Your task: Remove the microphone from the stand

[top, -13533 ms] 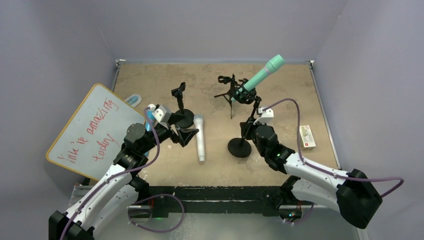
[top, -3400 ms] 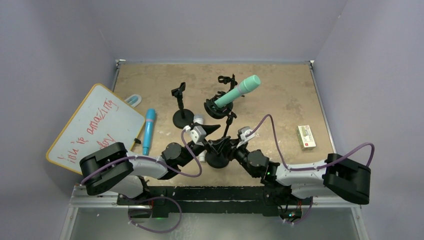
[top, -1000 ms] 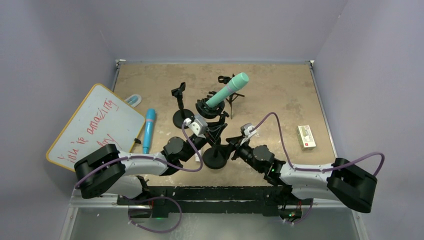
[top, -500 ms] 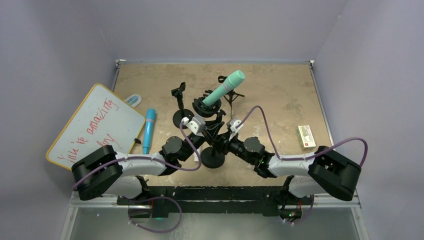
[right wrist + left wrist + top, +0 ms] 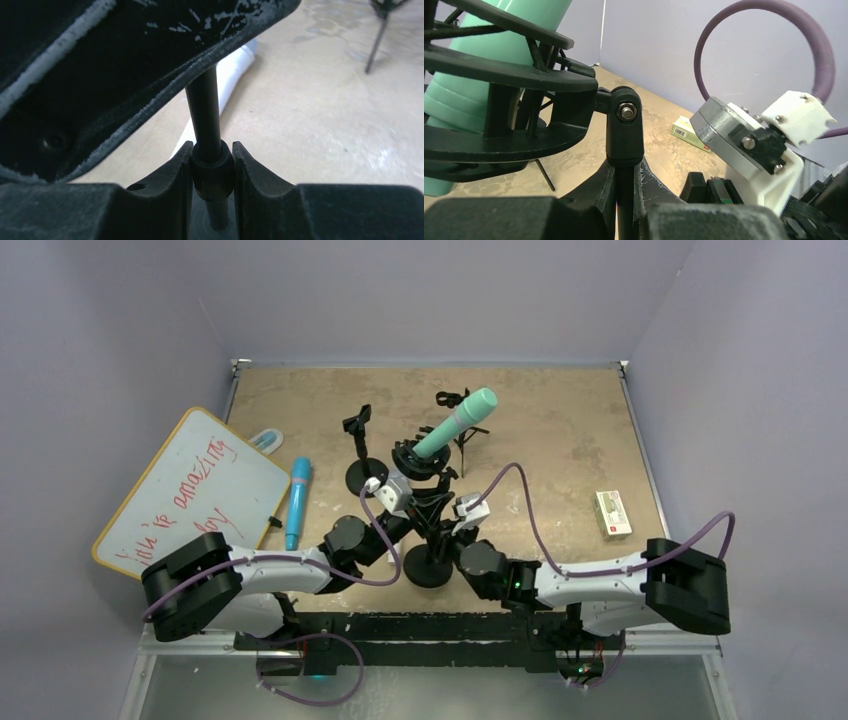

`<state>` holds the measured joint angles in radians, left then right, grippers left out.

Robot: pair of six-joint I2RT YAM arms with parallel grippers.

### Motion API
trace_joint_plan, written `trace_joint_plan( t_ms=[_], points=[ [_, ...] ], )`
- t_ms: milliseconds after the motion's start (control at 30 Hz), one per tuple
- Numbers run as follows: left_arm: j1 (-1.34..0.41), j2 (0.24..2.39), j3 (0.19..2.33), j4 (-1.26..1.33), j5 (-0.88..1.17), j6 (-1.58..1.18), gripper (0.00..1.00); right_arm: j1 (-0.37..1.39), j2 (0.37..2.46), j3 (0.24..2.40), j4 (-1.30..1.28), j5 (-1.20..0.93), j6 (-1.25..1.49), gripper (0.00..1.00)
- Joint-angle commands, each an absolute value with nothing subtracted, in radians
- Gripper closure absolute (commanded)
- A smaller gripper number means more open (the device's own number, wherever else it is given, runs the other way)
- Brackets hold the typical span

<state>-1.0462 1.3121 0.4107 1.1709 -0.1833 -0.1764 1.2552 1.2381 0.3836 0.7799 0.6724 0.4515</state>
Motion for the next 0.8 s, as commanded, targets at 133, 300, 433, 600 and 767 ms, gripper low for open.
trace_joint_plan(
  t_ms=[133, 300, 433, 600, 767],
  points=[
    [-1.039, 1.283, 0.397, 1.177, -0.204, -0.171, 1.0, 1.322, 1.402, 0.647, 0.126, 1.212, 0.962, 0.94],
    [-1.039, 1.274, 0.393, 1.172, -0.205, -0.168, 1.0, 1.322, 1.364, 0.577, 0.322, 1.048, 0.834, 0.79],
    [-1.039, 1.273, 0.395, 1.171, -0.203, -0.165, 1.0, 1.319, 1.2, 0.412, 0.651, 0.891, 0.647, 0.58],
    [-1.039, 1.272, 0.398, 1.17, -0.195, -0.164, 1.0, 1.204, 1.023, 0.249, 0.895, 0.524, 0.498, 0.28],
    [-1.039, 1.276, 0.405, 1.17, -0.188, -0.167, 1.0, 1.078, 1.026, 0.252, 0.886, 0.282, 0.435, 0.22]
  ],
)
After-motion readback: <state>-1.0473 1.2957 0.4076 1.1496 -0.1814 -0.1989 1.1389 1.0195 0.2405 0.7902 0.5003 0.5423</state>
